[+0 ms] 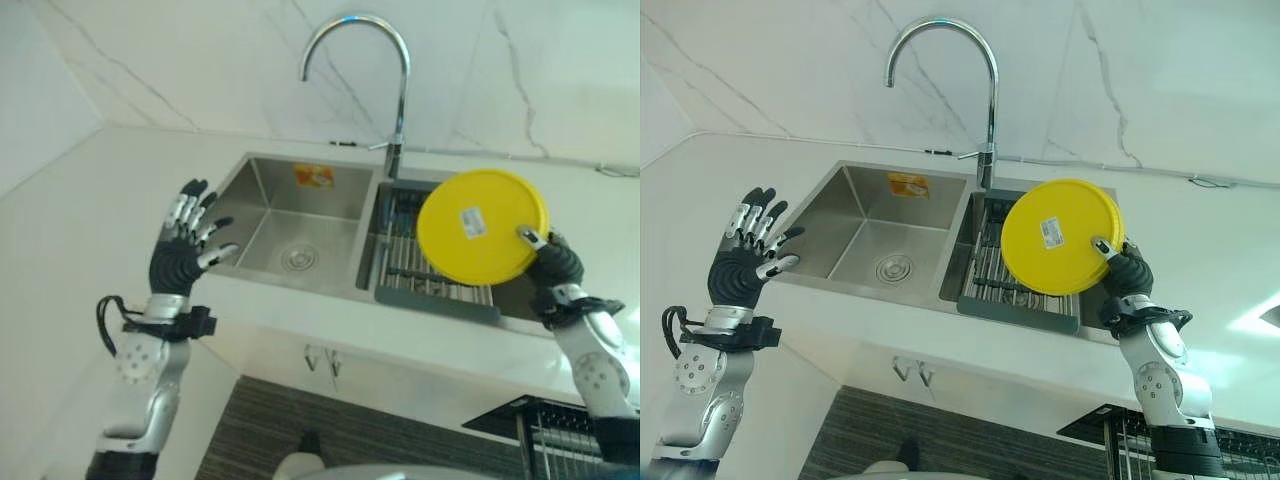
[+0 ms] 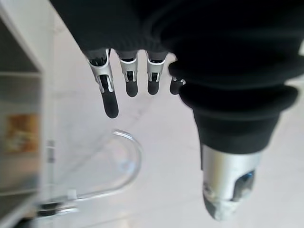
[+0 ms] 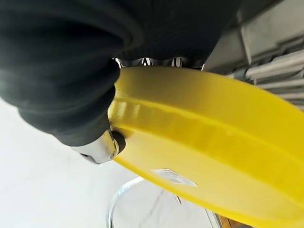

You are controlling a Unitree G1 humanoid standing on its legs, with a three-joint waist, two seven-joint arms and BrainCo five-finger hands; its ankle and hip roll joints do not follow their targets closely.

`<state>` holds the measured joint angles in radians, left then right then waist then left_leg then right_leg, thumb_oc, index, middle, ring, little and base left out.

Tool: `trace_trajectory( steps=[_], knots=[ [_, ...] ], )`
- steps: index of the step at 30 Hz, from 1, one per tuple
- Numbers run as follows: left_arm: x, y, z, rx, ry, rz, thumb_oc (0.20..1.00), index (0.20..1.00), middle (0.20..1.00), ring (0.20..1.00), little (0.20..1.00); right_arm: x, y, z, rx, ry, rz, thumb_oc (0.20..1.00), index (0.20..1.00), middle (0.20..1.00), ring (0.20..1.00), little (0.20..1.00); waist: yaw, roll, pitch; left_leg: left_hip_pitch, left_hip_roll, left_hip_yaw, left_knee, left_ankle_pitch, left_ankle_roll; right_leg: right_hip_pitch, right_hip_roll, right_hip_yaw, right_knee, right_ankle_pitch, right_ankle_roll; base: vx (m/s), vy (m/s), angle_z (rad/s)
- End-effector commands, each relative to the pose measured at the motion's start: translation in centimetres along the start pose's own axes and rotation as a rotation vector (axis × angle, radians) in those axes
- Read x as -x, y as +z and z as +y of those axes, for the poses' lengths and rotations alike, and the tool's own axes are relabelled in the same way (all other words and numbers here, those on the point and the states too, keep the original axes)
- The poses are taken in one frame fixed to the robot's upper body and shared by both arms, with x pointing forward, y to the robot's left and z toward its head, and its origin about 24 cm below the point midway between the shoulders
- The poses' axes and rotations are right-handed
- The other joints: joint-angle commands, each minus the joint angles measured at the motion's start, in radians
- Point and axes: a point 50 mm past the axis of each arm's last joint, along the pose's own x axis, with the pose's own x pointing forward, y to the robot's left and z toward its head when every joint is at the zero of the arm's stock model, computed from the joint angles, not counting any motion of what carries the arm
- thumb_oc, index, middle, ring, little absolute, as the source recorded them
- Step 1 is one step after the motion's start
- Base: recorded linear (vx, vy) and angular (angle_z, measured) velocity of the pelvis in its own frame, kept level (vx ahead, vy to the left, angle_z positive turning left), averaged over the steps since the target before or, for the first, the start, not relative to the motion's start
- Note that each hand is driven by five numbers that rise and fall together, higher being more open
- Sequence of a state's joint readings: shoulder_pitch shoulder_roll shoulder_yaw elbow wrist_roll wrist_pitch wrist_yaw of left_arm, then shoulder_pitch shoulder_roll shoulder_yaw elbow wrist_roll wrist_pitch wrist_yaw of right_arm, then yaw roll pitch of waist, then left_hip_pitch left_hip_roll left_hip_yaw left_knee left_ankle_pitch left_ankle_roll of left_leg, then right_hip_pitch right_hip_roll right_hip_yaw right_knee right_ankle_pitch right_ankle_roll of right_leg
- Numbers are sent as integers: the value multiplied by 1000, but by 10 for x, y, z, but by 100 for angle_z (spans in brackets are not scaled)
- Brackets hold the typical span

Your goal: Place the dishes in the dishwasher.

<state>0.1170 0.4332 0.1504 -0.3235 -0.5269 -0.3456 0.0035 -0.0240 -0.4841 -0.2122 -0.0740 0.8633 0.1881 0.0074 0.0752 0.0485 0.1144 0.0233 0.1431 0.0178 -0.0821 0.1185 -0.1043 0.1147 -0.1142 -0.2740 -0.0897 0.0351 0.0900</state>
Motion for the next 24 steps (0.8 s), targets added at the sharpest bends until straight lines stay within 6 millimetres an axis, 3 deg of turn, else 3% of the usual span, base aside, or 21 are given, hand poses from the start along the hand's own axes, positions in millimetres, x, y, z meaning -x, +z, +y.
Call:
trace_trajectory(
  steps=[1,3,4,7,10,13,16,17,18,21,24],
  knots=[
    [-12,48,4,-112,20,-341,1000,1000,1000,1000,1000,-14,51,25,-19,137,-250,200,200,200,200,200,1,-118,39,12,-82,-53,320,-211,20,2,-11,70,2,-22,5,-279,281,-59],
    [-13,54,3,-111,38,-396,1000,1000,1000,1000,1000,-12,55,29,-48,140,-287,200,200,200,200,200,-13,-122,48,36,-107,-59,270,-254,39,-17,-23,91,6,7,18,-282,371,-70],
    [-15,56,2,-111,40,-419,1000,1000,1000,1000,1000,-10,55,32,-69,127,-311,200,200,200,200,200,-31,-114,50,81,-99,-32,211,-271,47,-42,-39,98,16,24,42,-256,405,-72],
    [-21,57,-1,-126,16,-418,1000,1000,1000,1000,1000,-2,55,35,-146,115,-365,200,200,200,200,200,-73,-99,54,166,-80,-9,44,-243,53,-111,-79,126,44,62,103,-291,379,-33],
    [-23,61,-5,-139,-34,-435,1000,1000,1000,1000,1000,12,54,31,-186,115,-395,200,200,200,200,200,-97,-104,65,183,-109,-45,-5,-244,64,-160,-122,159,60,113,133,-272,332,-9],
    [-23,61,-12,-153,-90,-426,1000,1000,1000,1000,1000,21,52,29,-188,109,-399,200,200,200,200,200,-120,-101,77,189,-142,-71,-5,-262,83,-199,-136,172,75,134,132,-226,354,-5],
    [-24,58,-13,-152,-95,-399,1000,1000,1000,1000,1000,20,51,30,-194,108,-389,200,200,200,200,200,-121,-103,89,198,-153,-50,-5,-261,91,-225,-125,114,94,149,137,-203,189,-54],
    [-22,60,-11,-168,-97,-402,1000,1000,1000,1000,1000,19,52,29,-202,115,-392,200,200,200,200,200,-110,-100,96,208,-143,-9,-5,-268,96,-231,-106,43,152,133,141,-472,176,-129],
    [-20,64,-13,-213,-119,-437,1000,1000,1000,1000,1000,23,57,26,-200,125,-428,200,200,200,200,200,-98,-89,105,185,-124,37,-5,-246,115,-206,-86,0,287,48,115,-535,146,-138],
    [-23,64,-18,-228,-125,-459,1000,1000,1000,1000,1000,26,60,24,-195,131,-467,200,200,200,200,200,-85,-83,102,134,-114,72,-5,-208,128,-156,-81,-9,371,-9,87,-377,20,-90],
    [-29,63,-23,-238,-145,-467,1000,1000,1000,1000,1000,21,58,30,-215,133,-490,200,200,200,200,200,-40,-90,83,79,-107,117,-5,-176,128,-43,-129,-25,401,-4,89,-287,-172,-63]
  ],
)
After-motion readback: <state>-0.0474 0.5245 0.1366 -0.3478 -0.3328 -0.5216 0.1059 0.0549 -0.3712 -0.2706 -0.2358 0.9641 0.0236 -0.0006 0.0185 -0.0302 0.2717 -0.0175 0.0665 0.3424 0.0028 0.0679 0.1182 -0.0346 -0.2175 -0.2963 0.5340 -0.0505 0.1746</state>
